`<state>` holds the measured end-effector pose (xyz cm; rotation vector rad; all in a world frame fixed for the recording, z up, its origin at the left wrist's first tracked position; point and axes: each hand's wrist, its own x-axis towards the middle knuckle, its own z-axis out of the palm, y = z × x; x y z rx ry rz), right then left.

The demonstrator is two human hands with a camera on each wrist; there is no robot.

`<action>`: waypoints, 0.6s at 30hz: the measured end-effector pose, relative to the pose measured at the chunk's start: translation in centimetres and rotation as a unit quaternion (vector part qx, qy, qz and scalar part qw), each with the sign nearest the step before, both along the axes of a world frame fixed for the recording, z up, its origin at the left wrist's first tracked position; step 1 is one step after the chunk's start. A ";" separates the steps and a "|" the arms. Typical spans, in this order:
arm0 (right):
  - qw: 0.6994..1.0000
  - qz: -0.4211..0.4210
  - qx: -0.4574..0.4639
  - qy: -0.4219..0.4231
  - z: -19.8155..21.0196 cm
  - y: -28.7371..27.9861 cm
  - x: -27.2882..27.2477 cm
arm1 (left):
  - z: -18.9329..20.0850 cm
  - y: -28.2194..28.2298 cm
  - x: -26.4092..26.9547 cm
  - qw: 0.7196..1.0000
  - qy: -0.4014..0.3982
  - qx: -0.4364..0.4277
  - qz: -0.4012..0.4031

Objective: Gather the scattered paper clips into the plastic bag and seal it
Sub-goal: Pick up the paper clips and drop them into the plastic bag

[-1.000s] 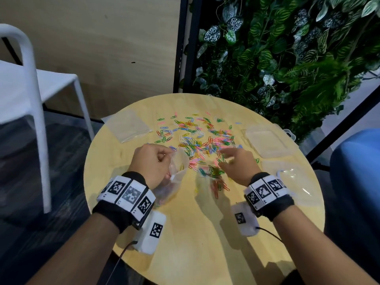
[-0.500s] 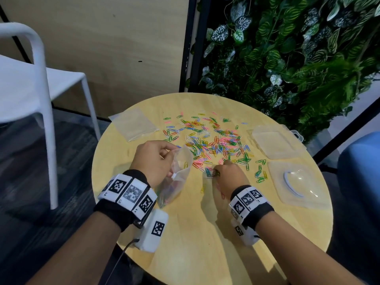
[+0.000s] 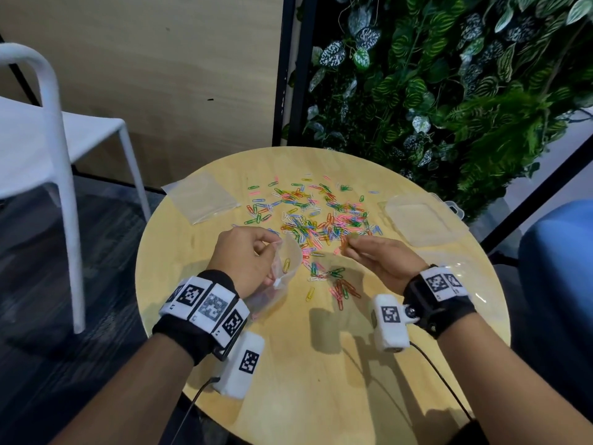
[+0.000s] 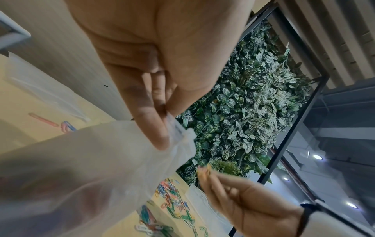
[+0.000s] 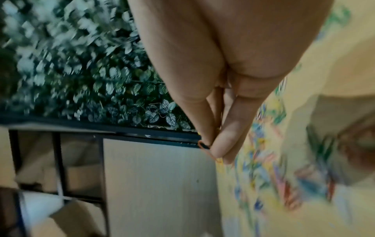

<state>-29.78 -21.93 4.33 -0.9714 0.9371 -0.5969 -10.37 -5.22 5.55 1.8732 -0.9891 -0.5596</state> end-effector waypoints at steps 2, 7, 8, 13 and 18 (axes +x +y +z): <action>0.996 0.046 0.031 -0.068 1.2 1.5 0.9 | -0.1 -0.2 -0.4 1.000 0.002 0.005 -0.005; 0.990 0.124 -0.072 0.010 0.6 5.5 3.9 | -0.1 -0.4 -1.6 1.000 0.009 0.003 -0.014; 0.980 0.131 -0.137 0.055 0.1 5.8 4.4 | -0.1 -0.4 -1.8 1.000 0.011 0.003 -0.016; 0.908 0.127 -0.356 0.178 -0.6 7.0 5.4 | -0.2 -0.5 -1.7 1.000 0.014 -0.001 -0.019; 0.771 0.203 -0.552 0.243 -0.5 7.3 5.9 | -0.3 -0.4 -1.6 1.000 0.007 -0.001 -0.024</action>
